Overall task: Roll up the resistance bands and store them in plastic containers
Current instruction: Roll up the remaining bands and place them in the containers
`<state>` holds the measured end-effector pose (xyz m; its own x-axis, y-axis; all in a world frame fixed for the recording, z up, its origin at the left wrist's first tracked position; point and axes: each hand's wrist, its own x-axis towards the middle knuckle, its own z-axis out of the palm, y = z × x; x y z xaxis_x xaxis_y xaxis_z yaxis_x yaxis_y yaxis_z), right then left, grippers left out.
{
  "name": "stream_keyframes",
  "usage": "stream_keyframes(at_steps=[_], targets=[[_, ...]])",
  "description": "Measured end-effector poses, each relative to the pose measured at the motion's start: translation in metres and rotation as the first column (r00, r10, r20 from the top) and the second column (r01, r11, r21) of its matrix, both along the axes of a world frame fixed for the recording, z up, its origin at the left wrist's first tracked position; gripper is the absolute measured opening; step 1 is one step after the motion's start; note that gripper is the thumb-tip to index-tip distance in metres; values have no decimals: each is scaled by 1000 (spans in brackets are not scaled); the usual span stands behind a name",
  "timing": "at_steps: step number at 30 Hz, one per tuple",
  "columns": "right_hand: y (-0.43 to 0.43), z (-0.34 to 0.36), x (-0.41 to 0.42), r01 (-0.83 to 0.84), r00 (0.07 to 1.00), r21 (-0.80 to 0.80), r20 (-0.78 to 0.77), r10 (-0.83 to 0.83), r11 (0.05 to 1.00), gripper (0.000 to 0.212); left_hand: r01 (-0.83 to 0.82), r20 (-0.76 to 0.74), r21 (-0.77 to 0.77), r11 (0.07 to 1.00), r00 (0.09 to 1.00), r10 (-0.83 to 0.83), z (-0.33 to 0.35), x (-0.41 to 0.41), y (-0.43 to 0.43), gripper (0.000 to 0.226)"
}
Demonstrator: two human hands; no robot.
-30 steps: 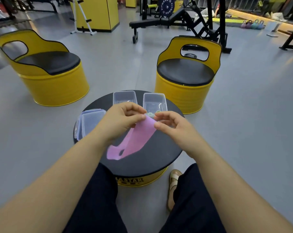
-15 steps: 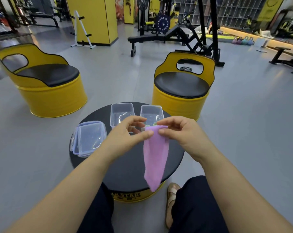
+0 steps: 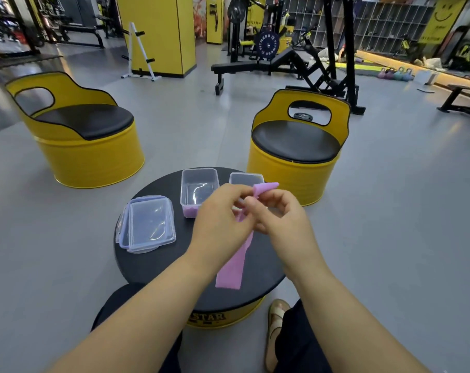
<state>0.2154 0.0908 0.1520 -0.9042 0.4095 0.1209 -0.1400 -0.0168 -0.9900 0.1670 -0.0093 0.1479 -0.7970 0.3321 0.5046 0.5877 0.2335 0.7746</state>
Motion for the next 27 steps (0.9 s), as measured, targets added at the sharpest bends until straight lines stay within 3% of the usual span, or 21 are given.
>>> stream_keyframes(at_steps=[4, 6, 9, 13, 16, 21, 27], targets=[[8, 0, -1, 36, 999, -50, 39, -34, 998, 13, 147, -64, -48, 988, 987, -150, -10, 0, -7, 28], [15, 0, -2, -15, 998, -60, 64, 19, 998, 10, 151, 44, 43, 988, 987, -153, -8, 1, -11, 23], [25, 6, -3, -161, 980, -84, 108, 170, 983, 17, 19, 250, 136, 991, 967, -53, -1, -6, -16, 24], [33, 14, -5, -266, 952, -4, 154, 263, 964, 20, 99, 554, 281, 954, 795, -246, 8, -19, -19, 15], [35, 18, -7, -238, 962, 63, 151, 226, 969, 20, 138, 564, 309, 941, 770, -297, 15, -17, -19, 6], [36, 16, -7, -170, 983, 228, 103, 150, 959, 19, 44, 547, 309, 950, 809, -216, 16, -15, -19, 3], [34, 12, -5, -127, 992, 265, 51, 118, 956, 16, -6, 488, 278, 961, 862, -136, 16, -10, -23, 10]])
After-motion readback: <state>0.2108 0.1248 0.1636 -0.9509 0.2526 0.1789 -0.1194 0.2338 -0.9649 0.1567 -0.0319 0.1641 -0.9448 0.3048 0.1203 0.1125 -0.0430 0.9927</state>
